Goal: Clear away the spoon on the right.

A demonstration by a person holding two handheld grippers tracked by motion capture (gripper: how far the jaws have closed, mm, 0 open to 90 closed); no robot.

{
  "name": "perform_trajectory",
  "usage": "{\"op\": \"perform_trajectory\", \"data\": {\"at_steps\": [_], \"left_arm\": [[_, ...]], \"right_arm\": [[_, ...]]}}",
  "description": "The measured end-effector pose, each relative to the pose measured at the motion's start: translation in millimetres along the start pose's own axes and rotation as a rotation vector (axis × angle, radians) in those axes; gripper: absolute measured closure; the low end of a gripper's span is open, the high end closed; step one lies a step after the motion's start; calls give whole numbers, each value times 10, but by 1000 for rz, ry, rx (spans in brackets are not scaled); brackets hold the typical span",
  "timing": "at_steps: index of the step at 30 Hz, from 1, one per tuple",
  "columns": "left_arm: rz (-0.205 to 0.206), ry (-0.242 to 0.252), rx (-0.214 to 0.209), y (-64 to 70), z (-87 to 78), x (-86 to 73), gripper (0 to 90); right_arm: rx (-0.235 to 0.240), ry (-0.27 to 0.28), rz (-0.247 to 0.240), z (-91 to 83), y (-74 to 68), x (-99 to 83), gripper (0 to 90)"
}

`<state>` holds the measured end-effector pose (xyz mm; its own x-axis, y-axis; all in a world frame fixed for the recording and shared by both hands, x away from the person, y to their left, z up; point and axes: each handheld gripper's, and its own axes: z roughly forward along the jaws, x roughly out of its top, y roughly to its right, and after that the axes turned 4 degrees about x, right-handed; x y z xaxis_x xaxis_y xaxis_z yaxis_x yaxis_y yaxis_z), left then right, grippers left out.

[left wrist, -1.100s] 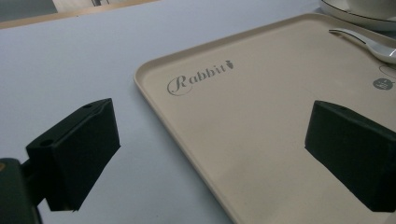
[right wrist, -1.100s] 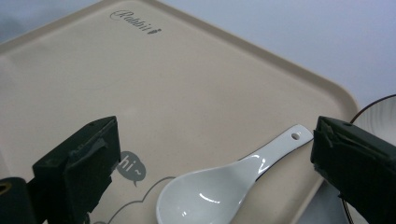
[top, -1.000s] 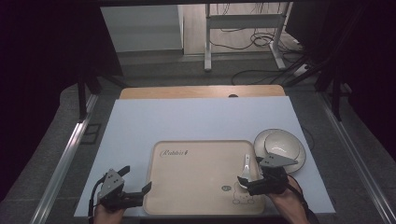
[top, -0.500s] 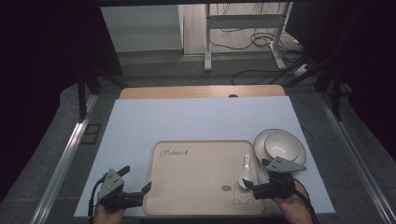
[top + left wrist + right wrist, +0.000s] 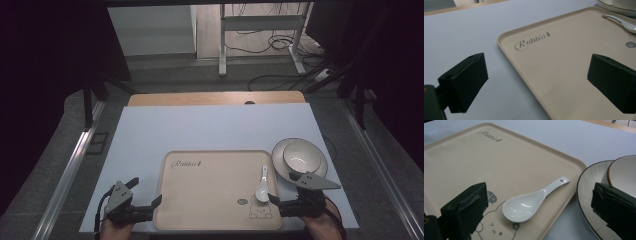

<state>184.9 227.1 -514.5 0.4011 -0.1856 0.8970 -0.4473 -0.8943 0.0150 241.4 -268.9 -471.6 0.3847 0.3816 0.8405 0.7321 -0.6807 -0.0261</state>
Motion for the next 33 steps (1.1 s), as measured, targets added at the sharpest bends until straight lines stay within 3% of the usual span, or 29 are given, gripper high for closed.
{"op": "perform_trajectory", "data": {"at_steps": [27, 33], "left_arm": [[-12, -9, 11, -32, -3, -19, 29], [-15, -19, 11, -39, 11, -21, 29]], "right_arm": [[-73, 66, 13, -294, 179, -288, 6], [-103, 42, -1, -276, 219, -340, 6]]}}
